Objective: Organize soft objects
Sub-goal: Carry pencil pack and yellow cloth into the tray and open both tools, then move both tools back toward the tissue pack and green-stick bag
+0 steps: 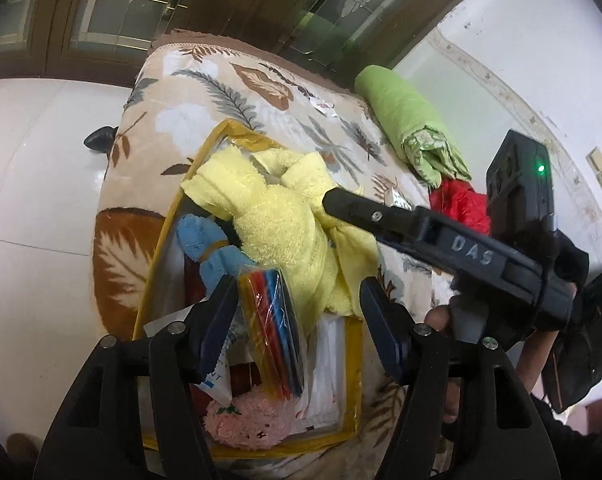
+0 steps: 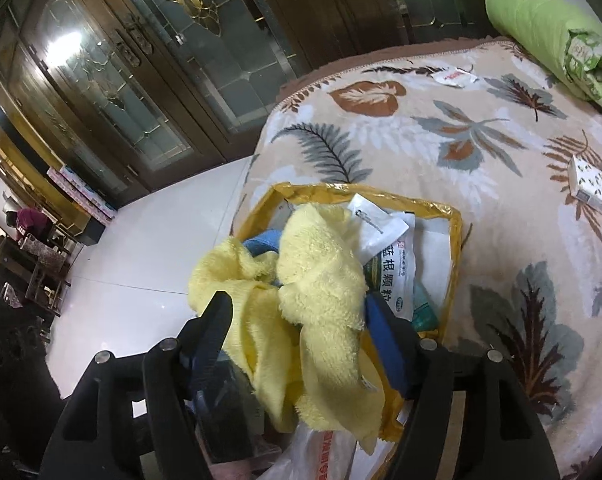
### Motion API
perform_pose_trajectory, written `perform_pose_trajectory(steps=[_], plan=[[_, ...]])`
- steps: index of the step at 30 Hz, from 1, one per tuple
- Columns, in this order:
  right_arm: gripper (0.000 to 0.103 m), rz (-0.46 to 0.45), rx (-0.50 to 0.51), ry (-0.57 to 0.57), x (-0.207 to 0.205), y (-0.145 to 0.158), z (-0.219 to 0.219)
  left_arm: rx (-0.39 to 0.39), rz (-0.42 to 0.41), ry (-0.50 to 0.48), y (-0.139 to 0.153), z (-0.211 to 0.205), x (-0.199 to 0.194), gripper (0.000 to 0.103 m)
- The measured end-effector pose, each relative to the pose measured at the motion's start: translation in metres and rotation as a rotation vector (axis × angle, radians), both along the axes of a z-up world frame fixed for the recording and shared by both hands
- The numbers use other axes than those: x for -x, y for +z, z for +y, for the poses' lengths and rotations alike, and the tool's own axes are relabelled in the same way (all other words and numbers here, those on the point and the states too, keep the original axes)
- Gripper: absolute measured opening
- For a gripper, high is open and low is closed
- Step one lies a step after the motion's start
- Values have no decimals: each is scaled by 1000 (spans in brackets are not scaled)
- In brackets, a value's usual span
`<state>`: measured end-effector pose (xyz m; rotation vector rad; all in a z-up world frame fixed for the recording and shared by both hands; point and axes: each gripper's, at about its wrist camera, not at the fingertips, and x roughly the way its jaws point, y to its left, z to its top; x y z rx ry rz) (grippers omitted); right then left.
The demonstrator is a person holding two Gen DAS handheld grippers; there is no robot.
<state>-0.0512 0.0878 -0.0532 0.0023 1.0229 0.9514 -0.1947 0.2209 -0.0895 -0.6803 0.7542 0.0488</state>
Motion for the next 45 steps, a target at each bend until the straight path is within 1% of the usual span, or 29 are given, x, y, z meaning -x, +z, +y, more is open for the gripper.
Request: perform_pose_trajectory(steps=[7,12,14,16,17,19,20,21,23,24,26,29,30,32,35,37,39,40,42,45], plan=[[71,-19,-26,-24,-1,13,-8,-48,-30,-46,10,-8,5,64],[73,-18,-44,-29,-3,18,-15,-18,-55,-40,10,-5,9,64],[73,-19,-46,-27,-2,19,-18,-33,-70,-30,13,-5,11,64],[73,-20,-52,-25,-2,20,-21,-65,-59,-25,15,-8,11,64],[73,-16,-50,-26,-2,19,-21,-68,-40,-27,14,-9,11,64],[73,-4,-53,-24,-3,19,-24,-40,-46,-20,17,-10,13,64],[73,-3,-58,-20,-3,19,-25,-45,-49,-15,19,-11,15,64],[73,-8,-58,-18,-2,20,-27,-73,-43,-2,21,-14,15,64],[73,4,-67,-19,-2,20,-32,-117,-2,17,16,-17,12,64],[73,13,-75,-13,-1,20,-35,-118,20,28,13,-18,10,64],[73,5,-72,-3,4,21,-39,-127,32,34,10,-23,9,64],[73,-37,-56,7,13,24,-50,-220,35,53,16,-39,9,64],[73,-41,-57,4,13,24,-55,-245,29,56,20,-45,9,64],[73,-29,-75,-3,11,25,-66,-260,14,55,26,-53,8,64],[73,11,-100,-21,2,22,-85,-295,-15,54,39,-70,8,64],[73,43,-118,-28,-4,19,-97,-302,-37,57,48,-79,5,64],[73,44,-113,-44,-9,18,-105,-324,-48,48,55,-86,1,64],[73,41,-110,-55,-12,18,-108,-328,-58,43,59,-90,-2,64],[73,53,-111,-72,-19,16,-116,-312,-78,36,63,-94,-5,64],[73,68,-108,-96,-27,13,-125,-315,-94,33,64,-99,-7,64]])
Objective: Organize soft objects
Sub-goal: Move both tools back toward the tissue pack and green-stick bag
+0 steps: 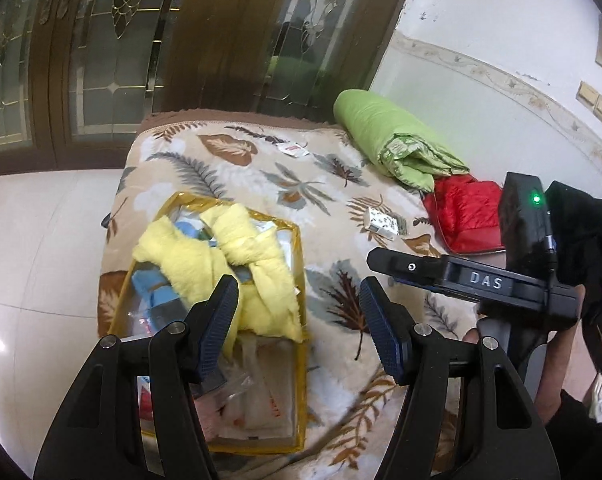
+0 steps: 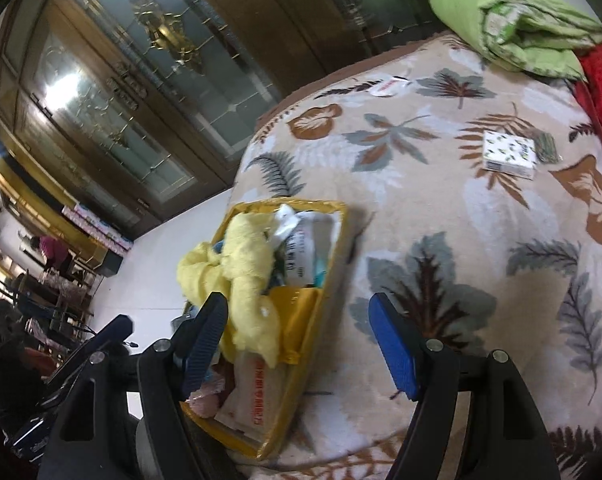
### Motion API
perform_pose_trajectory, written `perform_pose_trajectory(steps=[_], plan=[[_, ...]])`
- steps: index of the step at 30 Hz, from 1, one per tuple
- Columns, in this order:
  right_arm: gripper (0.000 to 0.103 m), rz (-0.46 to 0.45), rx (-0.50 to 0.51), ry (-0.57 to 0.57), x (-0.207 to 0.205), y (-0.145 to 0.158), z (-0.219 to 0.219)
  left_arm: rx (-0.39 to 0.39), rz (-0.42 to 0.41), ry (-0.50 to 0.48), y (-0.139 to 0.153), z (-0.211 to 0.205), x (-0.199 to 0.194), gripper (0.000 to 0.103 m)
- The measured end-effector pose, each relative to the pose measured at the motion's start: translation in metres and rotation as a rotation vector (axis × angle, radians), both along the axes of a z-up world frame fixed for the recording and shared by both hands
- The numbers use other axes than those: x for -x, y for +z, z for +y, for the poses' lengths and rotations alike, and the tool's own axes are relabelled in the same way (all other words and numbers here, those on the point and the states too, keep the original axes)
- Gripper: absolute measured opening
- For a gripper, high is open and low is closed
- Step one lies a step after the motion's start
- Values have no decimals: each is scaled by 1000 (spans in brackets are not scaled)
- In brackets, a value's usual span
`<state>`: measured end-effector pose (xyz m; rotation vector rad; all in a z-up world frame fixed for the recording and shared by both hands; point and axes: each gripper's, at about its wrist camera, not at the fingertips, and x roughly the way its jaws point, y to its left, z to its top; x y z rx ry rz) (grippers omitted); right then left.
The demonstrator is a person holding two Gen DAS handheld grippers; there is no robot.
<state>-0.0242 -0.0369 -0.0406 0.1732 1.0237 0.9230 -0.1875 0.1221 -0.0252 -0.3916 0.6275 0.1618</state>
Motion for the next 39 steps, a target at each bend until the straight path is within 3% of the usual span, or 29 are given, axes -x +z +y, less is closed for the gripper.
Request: perform_pose_trajectory(steps=[17,30,35,39], plan=[[73,-14,96,-77,-56,-19,-20,109,37,-27,-12,15,-26,64],[73,6,249,-328,-200,-56,-53,157,32,-66,-7,-1,-80,64],[73,17,308,-332,-246,-76,-46,165,42,-81,-13,-4,-86,64],[76,2,346,-318,-257,-91,-38,191,51,-74,-20,1,-85,64]])
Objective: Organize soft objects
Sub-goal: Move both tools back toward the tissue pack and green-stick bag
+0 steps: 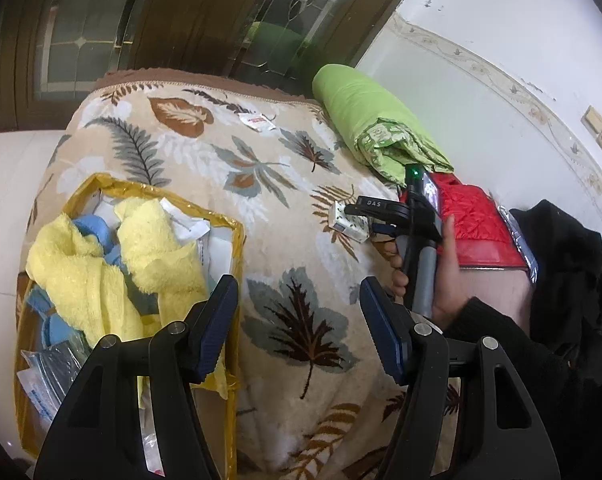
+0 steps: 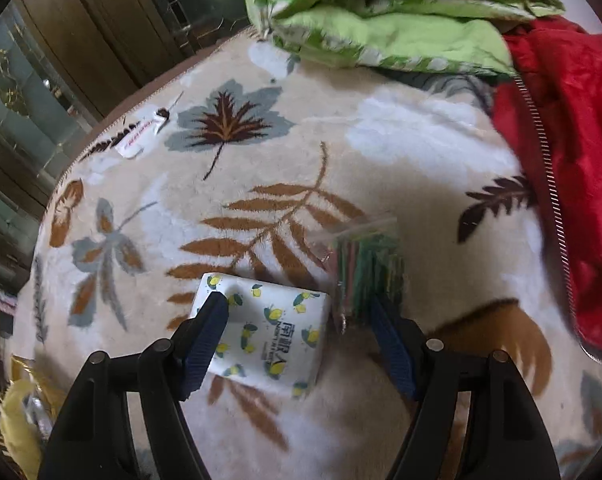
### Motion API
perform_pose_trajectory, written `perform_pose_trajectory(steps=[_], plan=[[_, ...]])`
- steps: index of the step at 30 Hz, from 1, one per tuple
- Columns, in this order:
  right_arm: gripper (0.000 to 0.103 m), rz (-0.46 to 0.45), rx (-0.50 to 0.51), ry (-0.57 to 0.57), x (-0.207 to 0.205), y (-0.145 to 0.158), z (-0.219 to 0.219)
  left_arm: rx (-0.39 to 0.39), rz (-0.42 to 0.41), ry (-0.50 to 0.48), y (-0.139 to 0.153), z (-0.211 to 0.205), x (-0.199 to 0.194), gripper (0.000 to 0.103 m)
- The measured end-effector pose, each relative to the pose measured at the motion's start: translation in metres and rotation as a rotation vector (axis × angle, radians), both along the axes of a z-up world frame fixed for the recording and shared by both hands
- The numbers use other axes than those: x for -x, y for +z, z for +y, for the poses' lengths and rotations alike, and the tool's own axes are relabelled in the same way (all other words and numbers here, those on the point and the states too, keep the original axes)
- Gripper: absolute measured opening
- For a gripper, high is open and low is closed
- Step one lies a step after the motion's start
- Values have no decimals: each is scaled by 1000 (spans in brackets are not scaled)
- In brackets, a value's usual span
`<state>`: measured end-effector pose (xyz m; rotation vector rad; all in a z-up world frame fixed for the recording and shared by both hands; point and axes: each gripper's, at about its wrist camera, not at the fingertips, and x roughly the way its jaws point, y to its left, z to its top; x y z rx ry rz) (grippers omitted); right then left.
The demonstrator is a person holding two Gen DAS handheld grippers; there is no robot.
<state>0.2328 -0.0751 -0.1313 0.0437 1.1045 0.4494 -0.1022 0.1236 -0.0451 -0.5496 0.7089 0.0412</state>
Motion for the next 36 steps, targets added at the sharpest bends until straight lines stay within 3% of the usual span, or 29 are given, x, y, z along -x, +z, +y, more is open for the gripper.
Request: perform_pose_trajectory(steps=[12,18,26,36], plan=[[77,12,-67,189,52,11,14,17,8,-12,-5,-1,1,64],[78,-34,-107,111,35,35,-4,27,5,-21,-6,-5,-1,64],[78,68,-85,131,-5,8,19,8,24,-22,-7,-10,-4,64],[78,127,-183,306,73,12,31,15,31,-29,-10,-12,-6,64]])
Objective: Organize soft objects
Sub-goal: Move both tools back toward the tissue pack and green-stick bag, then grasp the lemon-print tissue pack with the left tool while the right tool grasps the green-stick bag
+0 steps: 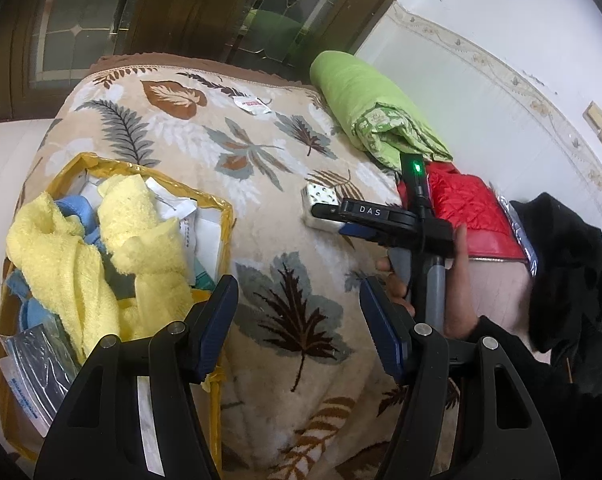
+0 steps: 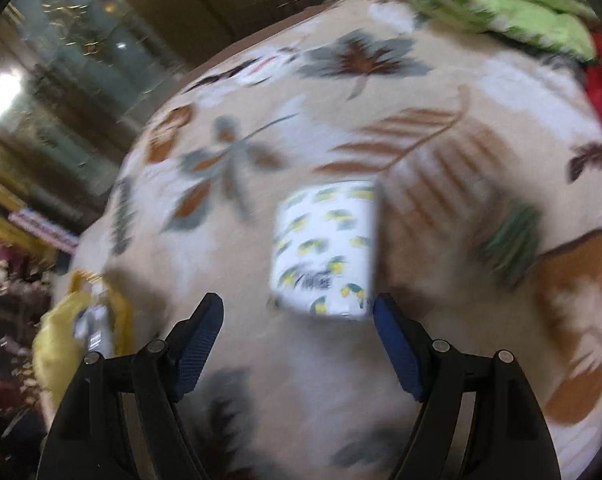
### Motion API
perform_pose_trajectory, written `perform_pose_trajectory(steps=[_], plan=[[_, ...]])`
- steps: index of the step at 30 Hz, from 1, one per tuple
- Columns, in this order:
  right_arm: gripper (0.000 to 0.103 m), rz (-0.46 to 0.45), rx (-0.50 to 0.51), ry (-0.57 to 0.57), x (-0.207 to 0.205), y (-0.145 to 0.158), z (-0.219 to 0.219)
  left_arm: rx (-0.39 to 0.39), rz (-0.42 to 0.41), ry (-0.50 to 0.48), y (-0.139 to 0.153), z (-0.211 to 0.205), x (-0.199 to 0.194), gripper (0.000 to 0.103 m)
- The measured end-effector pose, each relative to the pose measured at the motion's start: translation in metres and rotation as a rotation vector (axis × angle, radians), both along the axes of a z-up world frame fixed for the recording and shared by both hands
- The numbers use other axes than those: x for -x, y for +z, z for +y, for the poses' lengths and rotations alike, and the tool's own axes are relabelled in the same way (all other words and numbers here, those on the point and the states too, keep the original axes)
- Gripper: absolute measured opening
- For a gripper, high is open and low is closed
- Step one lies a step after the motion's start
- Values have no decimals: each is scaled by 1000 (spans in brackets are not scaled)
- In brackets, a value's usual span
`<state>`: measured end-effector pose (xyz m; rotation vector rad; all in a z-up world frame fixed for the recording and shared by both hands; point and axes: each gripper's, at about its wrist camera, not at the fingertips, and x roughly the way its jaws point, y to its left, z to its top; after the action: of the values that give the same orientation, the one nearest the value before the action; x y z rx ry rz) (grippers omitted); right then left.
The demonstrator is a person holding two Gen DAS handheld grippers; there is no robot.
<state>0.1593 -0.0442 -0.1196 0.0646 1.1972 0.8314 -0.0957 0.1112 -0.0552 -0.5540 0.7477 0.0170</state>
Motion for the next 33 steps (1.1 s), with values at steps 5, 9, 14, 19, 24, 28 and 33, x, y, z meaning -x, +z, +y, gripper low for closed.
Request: perform_pose_trajectory(steps=[5,9,14,19,24,28,33], plan=[[78,-46,-37,-26,17,28,-7,-5,13,1,1,-2,-3,64],[78,-83,-16,-156,11,36,-42,-10,44,-5,0,-9,-23,64],[78,-98,42,-345,-20,20,-86,-23,87,-40,-8,-21,-67,64],[78,-19,66,-440,-58,-13,-113,-116,141,-82,-22,-32,-128,64],[78,61,3,-473,-76,-24,-110,-130,190,-119,-44,-38,-187,64],[78,69,72,-455,-83,-36,-92,-224,239,-117,-60,-49,-234,64],[74,-45,84,-502,-71,-7,-90,-352,297,-107,-81,-56,-258,64]])
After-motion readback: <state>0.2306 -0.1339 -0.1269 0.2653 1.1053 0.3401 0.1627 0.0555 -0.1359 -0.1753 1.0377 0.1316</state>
